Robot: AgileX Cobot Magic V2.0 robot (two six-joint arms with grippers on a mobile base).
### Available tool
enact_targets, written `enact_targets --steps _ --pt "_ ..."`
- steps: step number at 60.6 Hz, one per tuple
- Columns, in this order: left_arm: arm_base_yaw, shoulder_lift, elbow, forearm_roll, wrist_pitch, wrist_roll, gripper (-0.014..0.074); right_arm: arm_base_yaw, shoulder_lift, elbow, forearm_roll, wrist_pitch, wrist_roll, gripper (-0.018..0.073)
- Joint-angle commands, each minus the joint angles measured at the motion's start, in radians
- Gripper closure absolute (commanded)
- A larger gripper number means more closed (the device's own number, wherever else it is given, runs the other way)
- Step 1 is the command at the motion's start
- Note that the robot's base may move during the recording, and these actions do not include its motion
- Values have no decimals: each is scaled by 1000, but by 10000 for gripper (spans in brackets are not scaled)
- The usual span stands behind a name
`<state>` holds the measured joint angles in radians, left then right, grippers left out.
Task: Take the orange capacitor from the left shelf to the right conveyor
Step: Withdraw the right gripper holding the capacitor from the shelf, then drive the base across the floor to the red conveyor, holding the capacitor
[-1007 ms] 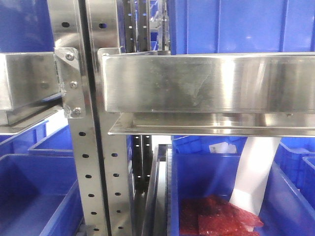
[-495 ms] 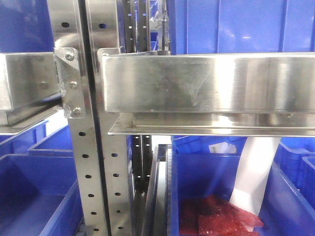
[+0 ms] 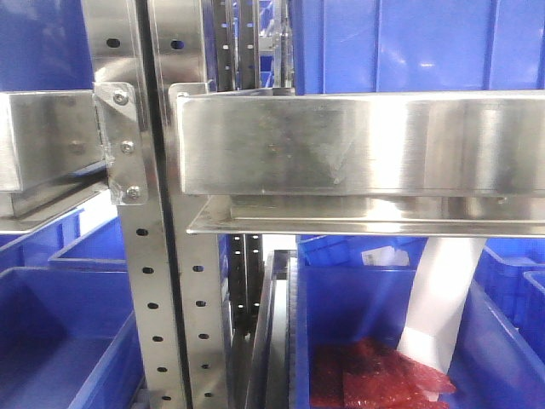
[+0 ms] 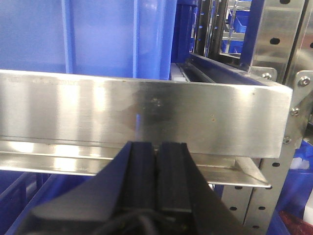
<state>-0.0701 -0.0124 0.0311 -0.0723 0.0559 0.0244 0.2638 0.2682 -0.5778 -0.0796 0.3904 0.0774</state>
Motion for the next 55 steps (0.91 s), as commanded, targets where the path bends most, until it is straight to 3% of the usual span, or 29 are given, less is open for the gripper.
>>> enact_targets --steps 1,55 --pt "0 -13 -4 -2 -87 0 723 -1 9 -25 -10 -94 -3 417" --pt "0 -13 -4 -2 -87 0 723 -1 9 -25 -10 -94 -3 417"
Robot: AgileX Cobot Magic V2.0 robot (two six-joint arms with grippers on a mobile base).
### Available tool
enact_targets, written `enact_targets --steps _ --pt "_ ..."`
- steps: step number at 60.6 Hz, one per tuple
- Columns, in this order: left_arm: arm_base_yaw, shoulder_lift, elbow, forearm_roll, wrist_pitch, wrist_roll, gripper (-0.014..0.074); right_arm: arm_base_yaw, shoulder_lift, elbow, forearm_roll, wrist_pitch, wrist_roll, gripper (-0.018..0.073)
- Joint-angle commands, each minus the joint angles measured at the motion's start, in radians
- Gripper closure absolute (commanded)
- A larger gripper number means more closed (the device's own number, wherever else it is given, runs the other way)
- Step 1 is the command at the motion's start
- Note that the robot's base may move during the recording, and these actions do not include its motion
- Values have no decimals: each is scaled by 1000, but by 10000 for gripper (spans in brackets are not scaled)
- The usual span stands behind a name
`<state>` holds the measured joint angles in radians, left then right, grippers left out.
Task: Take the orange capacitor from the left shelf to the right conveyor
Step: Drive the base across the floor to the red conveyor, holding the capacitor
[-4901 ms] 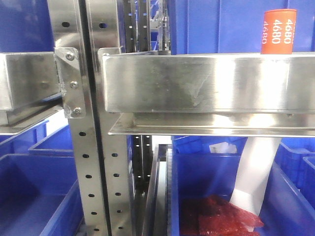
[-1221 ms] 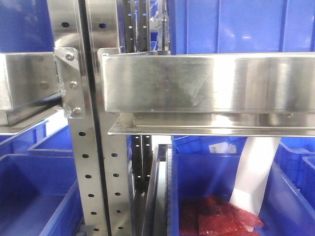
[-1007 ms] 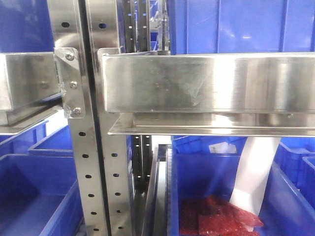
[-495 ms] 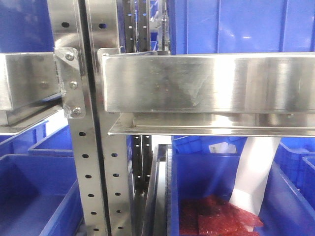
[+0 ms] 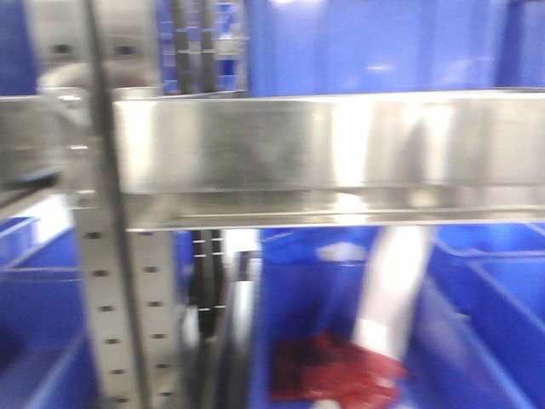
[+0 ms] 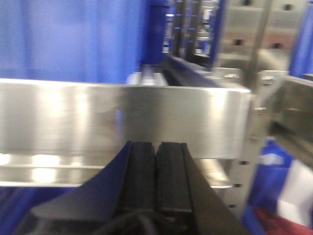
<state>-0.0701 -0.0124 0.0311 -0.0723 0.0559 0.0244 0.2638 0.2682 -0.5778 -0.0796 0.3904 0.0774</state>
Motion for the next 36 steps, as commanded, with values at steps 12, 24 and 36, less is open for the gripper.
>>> enact_targets --steps 12,24,36 --pt "0 -13 -4 -2 -87 0 723 -1 9 -25 -10 -94 -3 417" --pt "0 -13 -4 -2 -87 0 723 -1 9 -25 -10 -94 -3 417" --pt "0 -13 -4 -2 -87 0 723 -1 9 -25 -10 -94 -3 417"
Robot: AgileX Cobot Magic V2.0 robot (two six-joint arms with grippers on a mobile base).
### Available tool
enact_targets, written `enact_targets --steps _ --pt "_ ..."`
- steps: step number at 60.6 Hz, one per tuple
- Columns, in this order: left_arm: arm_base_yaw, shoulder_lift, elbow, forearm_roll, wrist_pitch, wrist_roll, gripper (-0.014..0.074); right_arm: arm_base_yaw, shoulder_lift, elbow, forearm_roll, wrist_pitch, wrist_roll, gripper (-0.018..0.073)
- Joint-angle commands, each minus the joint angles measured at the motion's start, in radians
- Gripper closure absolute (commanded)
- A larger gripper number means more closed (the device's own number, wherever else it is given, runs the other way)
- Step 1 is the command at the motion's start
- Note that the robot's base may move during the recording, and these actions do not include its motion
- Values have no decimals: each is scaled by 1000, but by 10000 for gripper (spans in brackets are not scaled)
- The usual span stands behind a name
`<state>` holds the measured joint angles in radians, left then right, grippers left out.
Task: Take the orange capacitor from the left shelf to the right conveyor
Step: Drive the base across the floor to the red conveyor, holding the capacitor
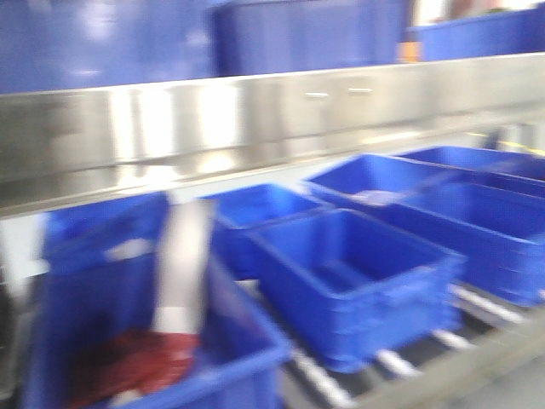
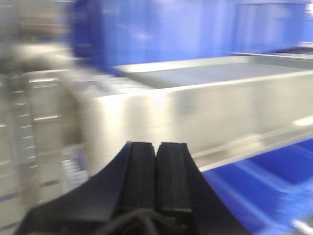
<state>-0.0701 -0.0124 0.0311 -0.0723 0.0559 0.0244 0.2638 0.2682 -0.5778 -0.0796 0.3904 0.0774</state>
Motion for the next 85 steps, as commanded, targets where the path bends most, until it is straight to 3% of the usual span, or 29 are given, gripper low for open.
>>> enact_targets --steps 1,85 --pt "0 -13 -4 -2 -87 0 723 -1 9 -25 -10 -94 -3 417" --pt "0 -13 -4 -2 -87 0 723 -1 9 -25 -10 -94 -3 417"
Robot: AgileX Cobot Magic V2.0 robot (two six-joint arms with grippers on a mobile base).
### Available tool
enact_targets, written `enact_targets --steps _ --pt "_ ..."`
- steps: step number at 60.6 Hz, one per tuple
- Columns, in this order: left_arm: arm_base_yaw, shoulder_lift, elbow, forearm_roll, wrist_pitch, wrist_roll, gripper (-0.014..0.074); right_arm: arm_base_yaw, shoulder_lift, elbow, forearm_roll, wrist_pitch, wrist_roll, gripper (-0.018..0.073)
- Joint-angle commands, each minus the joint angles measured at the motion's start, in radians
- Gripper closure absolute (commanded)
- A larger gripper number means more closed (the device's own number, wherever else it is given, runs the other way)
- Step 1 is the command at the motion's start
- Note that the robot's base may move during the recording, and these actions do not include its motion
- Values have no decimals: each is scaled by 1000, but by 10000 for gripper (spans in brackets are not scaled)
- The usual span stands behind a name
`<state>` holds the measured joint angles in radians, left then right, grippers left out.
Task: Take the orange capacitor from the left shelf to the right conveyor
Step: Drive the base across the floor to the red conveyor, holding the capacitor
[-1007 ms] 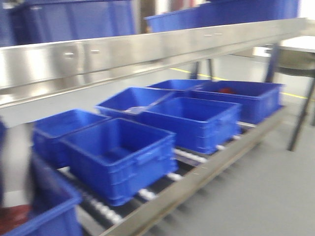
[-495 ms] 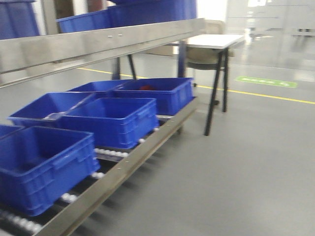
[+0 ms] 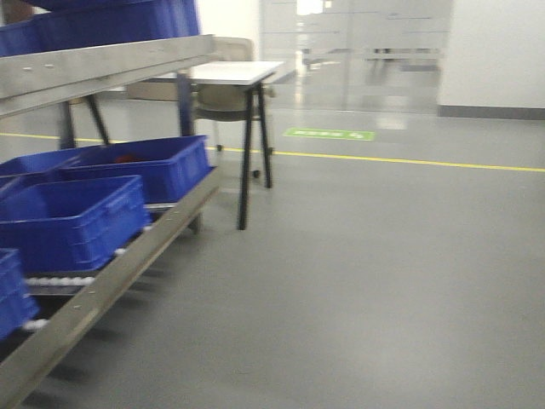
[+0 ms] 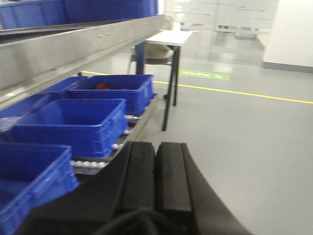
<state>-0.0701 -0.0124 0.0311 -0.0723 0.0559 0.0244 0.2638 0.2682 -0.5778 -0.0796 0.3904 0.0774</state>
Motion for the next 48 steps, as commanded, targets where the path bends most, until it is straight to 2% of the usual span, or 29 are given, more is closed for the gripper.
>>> enact_targets --steps 1,48 --pt "0 -13 -4 -2 -87 0 723 -1 9 -25 -10 -94 -3 417" --pt "0 -13 -4 -2 -87 0 723 -1 9 -25 -10 -94 -3 417"
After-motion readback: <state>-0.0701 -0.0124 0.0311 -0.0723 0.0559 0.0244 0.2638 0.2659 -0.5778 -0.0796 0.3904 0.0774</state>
